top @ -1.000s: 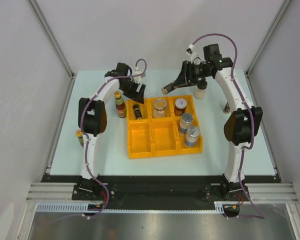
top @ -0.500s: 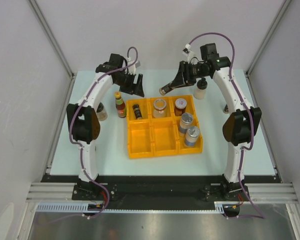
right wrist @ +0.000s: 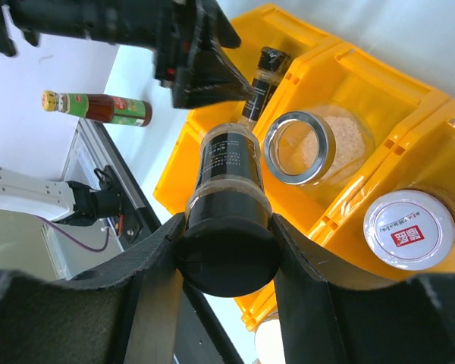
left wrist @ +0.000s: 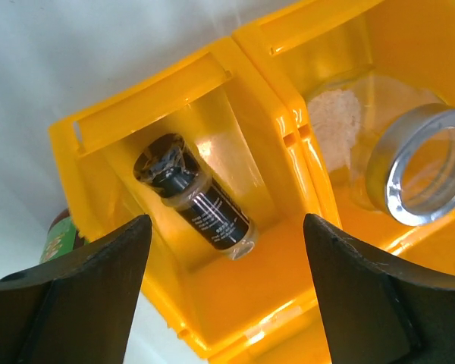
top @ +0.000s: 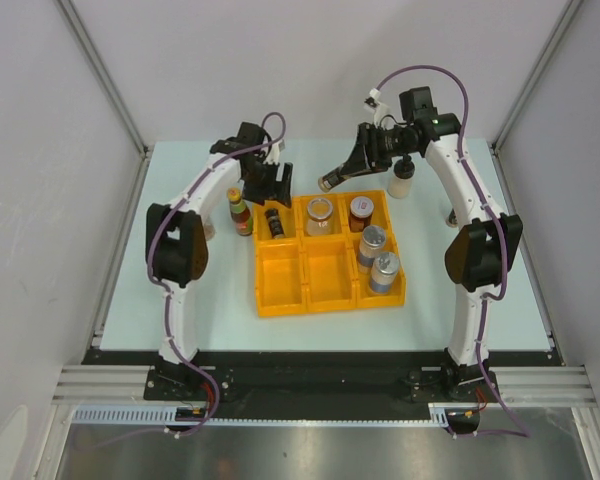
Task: Organize the condiment bottles
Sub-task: Place the bottle in the storage box.
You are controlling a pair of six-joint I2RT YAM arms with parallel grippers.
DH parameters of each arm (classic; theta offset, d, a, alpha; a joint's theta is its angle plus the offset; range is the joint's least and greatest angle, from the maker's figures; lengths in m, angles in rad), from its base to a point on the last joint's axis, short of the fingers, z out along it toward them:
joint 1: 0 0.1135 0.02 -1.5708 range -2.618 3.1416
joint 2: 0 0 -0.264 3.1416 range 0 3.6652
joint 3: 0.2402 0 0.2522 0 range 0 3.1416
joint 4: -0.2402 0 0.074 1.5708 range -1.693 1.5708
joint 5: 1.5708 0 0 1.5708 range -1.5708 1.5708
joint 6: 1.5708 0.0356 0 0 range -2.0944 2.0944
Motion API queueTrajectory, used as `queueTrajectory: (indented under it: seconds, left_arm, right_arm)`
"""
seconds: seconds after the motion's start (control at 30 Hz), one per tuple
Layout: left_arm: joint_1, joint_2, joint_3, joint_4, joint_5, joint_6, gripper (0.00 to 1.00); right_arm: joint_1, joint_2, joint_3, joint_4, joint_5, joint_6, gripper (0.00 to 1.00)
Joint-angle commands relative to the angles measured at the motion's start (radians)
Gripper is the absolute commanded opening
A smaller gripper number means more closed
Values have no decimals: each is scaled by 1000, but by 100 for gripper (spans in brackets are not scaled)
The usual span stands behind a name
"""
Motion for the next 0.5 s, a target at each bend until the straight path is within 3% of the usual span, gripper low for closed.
queueTrajectory:
  seconds: [0.0,0.47]
  left_arm:
    - [-40,59,22,-1,-72,-38,86]
    - [-54,142,54,-13,-147,-39,86]
  right_arm:
    - [-1,-47,46,-4,-21,-15,21]
    - [-4,-23,69,-10,-35,-10,22]
